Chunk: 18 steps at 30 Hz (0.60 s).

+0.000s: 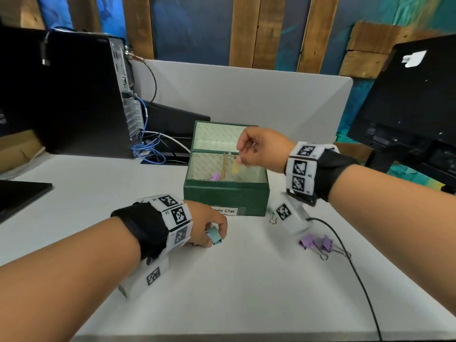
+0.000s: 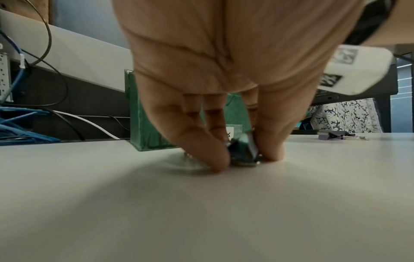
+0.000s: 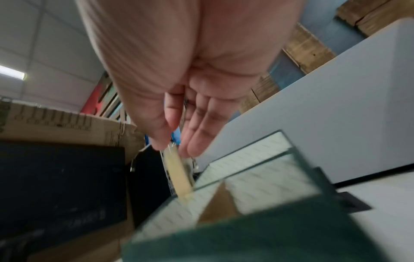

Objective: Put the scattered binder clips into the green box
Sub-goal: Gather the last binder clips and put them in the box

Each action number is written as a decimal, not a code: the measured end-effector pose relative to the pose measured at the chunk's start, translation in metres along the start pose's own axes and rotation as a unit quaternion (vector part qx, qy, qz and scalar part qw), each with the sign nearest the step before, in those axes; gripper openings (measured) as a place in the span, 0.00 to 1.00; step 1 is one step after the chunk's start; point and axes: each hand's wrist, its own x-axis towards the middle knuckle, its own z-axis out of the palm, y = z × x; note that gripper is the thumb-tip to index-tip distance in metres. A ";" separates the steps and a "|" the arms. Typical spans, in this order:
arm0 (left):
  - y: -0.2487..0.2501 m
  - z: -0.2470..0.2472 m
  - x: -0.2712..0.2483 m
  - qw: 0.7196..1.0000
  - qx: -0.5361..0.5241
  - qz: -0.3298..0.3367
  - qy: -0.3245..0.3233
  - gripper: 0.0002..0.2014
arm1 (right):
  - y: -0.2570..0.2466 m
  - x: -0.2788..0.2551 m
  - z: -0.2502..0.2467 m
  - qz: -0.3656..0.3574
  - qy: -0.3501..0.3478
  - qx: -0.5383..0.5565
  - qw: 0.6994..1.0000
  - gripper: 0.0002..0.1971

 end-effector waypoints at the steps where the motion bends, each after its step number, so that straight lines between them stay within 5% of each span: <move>1: -0.001 0.001 0.000 1.000 -0.004 -0.001 0.002 0.14 | -0.006 0.009 0.003 -0.002 0.019 0.015 1.000 0.11; 10: -0.005 0.006 -0.001 0.999 -0.017 -0.010 0.028 0.13 | -0.016 0.028 0.023 -0.017 -0.021 -0.081 0.996 0.02; 18: -0.009 -0.021 -0.016 0.991 -0.063 0.027 0.112 0.12 | 0.045 -0.031 -0.022 0.079 0.000 -0.169 0.982 0.04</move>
